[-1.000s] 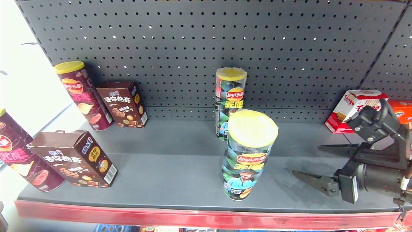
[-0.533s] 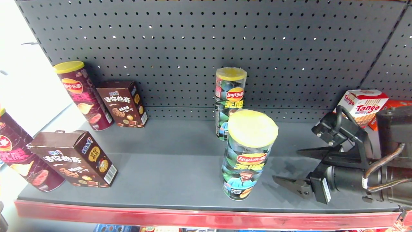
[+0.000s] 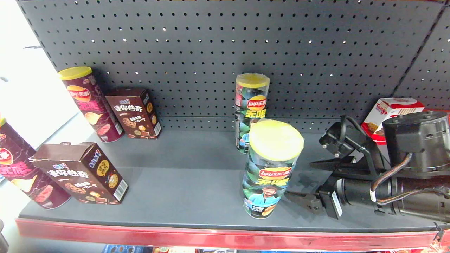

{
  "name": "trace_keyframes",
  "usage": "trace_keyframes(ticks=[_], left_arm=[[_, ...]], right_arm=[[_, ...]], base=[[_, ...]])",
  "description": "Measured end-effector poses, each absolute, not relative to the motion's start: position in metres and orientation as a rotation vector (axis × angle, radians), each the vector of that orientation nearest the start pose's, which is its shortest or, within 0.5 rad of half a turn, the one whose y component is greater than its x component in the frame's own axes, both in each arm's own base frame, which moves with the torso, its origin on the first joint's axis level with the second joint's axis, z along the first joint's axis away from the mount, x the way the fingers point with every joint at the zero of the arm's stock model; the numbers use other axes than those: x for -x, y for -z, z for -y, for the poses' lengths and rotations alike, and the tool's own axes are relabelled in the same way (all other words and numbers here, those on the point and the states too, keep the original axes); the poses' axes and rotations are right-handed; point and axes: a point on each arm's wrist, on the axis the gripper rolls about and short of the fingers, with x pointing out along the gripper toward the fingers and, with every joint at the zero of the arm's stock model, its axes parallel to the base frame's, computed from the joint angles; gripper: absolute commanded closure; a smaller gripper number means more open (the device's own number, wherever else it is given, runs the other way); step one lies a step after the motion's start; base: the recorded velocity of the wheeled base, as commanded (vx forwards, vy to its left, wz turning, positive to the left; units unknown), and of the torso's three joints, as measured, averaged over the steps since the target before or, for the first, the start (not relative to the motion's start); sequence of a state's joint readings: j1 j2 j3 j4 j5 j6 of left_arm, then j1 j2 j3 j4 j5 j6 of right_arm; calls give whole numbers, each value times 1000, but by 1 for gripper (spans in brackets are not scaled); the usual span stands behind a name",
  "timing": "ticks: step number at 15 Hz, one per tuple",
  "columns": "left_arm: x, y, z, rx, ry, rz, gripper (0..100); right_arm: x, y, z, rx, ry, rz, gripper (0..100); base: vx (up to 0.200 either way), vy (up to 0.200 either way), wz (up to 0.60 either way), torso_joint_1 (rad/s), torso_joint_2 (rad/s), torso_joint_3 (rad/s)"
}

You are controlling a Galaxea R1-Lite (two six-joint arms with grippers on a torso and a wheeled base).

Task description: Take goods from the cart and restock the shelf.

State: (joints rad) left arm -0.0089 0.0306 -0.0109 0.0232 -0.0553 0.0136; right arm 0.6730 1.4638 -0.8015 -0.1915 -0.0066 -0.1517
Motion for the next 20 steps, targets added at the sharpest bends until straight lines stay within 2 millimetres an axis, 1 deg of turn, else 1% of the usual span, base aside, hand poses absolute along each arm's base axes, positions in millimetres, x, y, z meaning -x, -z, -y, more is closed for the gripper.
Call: trace_keyframes(ticks=[7, 11, 13, 20], left_arm=[[21, -77, 1, -13, 65, -43, 0], [21, -77, 1, -13, 64, -43, 0], [21, -77, 1, -13, 65, -43, 0], [21, -77, 1, -7, 60, -43, 0]], right_arm=[[-190, -201, -157, 312, -704, -413, 0], [-183, -195, -149, 317, -699, -431, 0], [-181, -196, -148, 315, -700, -425, 0], [-187, -200, -160, 318, -722, -412, 0]], base=[[0, 0, 0, 0, 0, 0], [0, 0, 0, 0, 0, 0], [0, 0, 0, 0, 0, 0], [0, 0, 0, 0, 0, 0]])
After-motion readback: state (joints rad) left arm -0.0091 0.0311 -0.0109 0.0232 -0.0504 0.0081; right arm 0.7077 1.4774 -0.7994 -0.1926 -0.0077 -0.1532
